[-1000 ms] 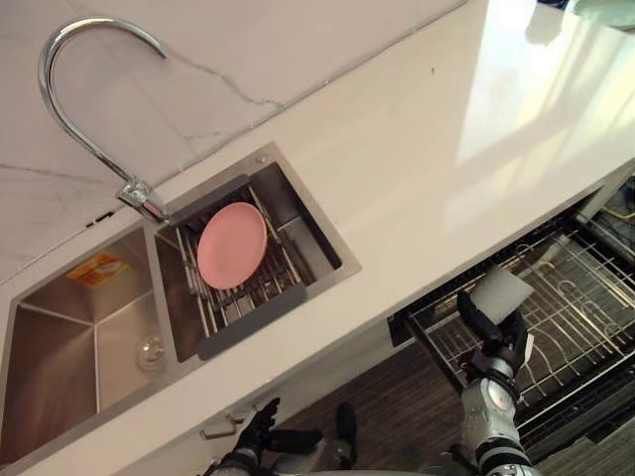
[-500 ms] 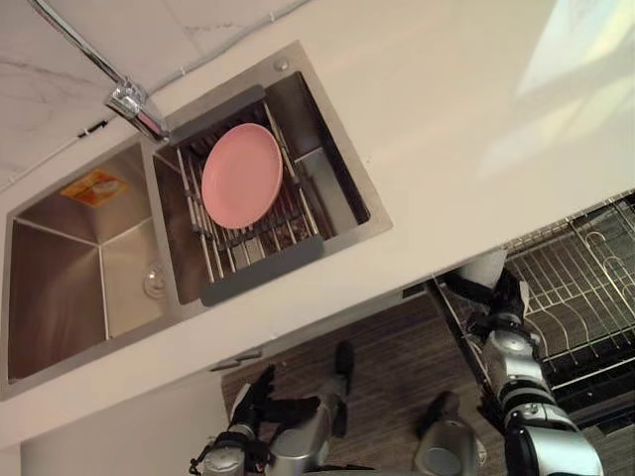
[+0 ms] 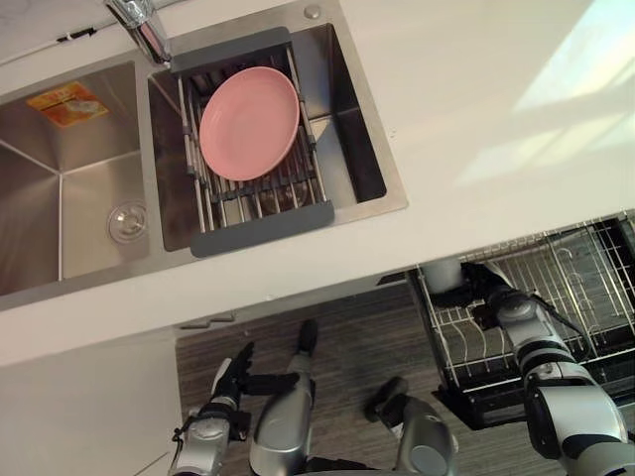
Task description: Walk over to the sink, pick up the cup, carry it to the dishwasher, place the cup inside the dishwasher, then close the dishwasher door
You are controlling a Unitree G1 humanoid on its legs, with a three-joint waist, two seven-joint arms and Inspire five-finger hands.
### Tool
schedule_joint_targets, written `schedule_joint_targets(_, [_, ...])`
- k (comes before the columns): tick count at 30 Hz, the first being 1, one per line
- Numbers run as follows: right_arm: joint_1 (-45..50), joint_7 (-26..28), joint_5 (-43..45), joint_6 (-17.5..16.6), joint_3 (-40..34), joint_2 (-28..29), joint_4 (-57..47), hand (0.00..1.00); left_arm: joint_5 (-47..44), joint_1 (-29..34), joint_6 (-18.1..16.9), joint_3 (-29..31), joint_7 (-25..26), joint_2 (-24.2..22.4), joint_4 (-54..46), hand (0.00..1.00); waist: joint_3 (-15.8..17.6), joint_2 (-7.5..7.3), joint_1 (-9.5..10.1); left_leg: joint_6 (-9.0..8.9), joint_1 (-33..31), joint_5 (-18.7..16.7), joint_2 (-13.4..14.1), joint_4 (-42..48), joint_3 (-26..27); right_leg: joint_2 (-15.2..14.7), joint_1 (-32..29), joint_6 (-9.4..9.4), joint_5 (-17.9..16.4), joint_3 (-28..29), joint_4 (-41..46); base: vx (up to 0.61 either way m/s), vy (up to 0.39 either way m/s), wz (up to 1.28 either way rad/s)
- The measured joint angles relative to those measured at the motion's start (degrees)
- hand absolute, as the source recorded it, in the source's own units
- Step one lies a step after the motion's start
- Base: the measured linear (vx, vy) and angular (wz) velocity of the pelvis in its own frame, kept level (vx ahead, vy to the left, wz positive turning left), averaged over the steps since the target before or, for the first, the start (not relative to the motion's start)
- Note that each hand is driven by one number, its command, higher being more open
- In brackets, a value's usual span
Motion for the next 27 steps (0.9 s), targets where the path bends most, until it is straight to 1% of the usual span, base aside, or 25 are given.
schedule_joint_targets(4, [0.4,1.7,4.1,-0.5,2.1,0.4,1.4,1.00,0.0,-0.1,1.0,0.0,0.3,1.2,-0.1,1.00,-0.2,-0.69,0.23,-0.50,0.8,0.4,1.1,-0.5,0.2,1.3,0.6,-0.56,0.5,0.3,-1.0,-0.07,-0.058,-0.08])
schedule_joint_targets(7, [1.1,1.8,9.0,-0.1,1.8,1.1,1.5,1.00,0.0,-0.3,1.4,0.0,0.8,1.3,-0.1,1.00,-0.2,-0.74,0.36,-0.67,1.2,0.6,1.7,-0.8,0.5,1.9,0.6,-0.86,0.5,0.6,-1.2,-0.08,-0.069,-0.09])
schedule_joint_targets(9, [1.7,1.6,10.1,0.3,0.7,1.8,1.3,1.00,0.0,-0.3,1.6,0.0,1.0,1.3,-0.1,1.00,-0.2,-0.79,0.60,-0.67,1.5,0.6,2.1,-0.9,1.1,2.3,0.6,-0.96,0.4,1.1,-1.4,-0.06,-0.066,-0.14])
schedule_joint_targets(13, [3.1,-0.6,10.7,1.7,-0.5,4.0,0.6,1.00,0.6,-0.4,2.2,0.0,1.2,1.5,-0.1,1.00,-0.7,-1.37,0.41,-0.68,1.9,0.6,2.5,-0.9,2.1,2.8,0.7,-1.10,0.5,1.7,-1.9,-0.01,-0.055,-0.08])
schedule_joint_targets(17, [5.5,-6.1,10.6,3.0,-0.6,7.6,-1.4,1.00,1.3,-0.4,2.6,0.0,1.4,1.7,1.0,1.00,-1.3,-2.47,0.54,-0.68,4.4,0.5,2.9,-1.7,4.6,3.3,2.5,-1.06,0.9,2.8,-3.0,0.01,-0.042,-0.14])
schedule_joint_targets(20, [8.4,-10.0,9.9,4.2,-0.4,10.7,-5.4,1.00,2.6,-0.4,2.6,0.0,1.8,1.7,2.0,1.00,-2.0,-3.02,0.56,-0.57,5.8,-0.2,3.4,-1.7,6.6,3.9,3.0,-1.01,2.0,4.6,-5.0,-0.01,-0.018,-0.31])
schedule_joint_targets(22, [10.3,-10.6,9.2,5.1,-0.2,11.8,-7.7,1.00,2.7,-0.4,2.7,0.0,2.0,1.7,2.7,1.00,-3.0,-3.38,0.53,-0.46,6.3,-0.5,3.7,-1.7,7.7,4.4,3.4,-0.88,2.7,5.5,-6.3,0.01,0.004,-0.34])
schedule_joint_targets(24, [13.9,-10.7,7.7,6.4,0.7,13.3,-10.8,1.00,3.6,-0.3,3.6,0.1,2.3,1.8,3.7,1.00,-4.7,-4.17,0.18,-0.42,7.5,-1.9,3.8,-0.7,9.1,4.9,5.0,-0.56,3.9,6.7,-8.5,0.05,0.011,-0.32])
schedule_joint_targets(27, [17.3,-10.2,7.1,6.8,2.8,14.1,-13.7,1.00,3.9,0.1,3.9,0.2,2.4,2.1,4.6,1.00,-6.4,-5.12,-0.27,-0.35,8.7,-3.3,3.9,0.2,10.8,5.5,6.6,-0.20,5.1,8.1,-10.9,0.06,0.016,-0.31])
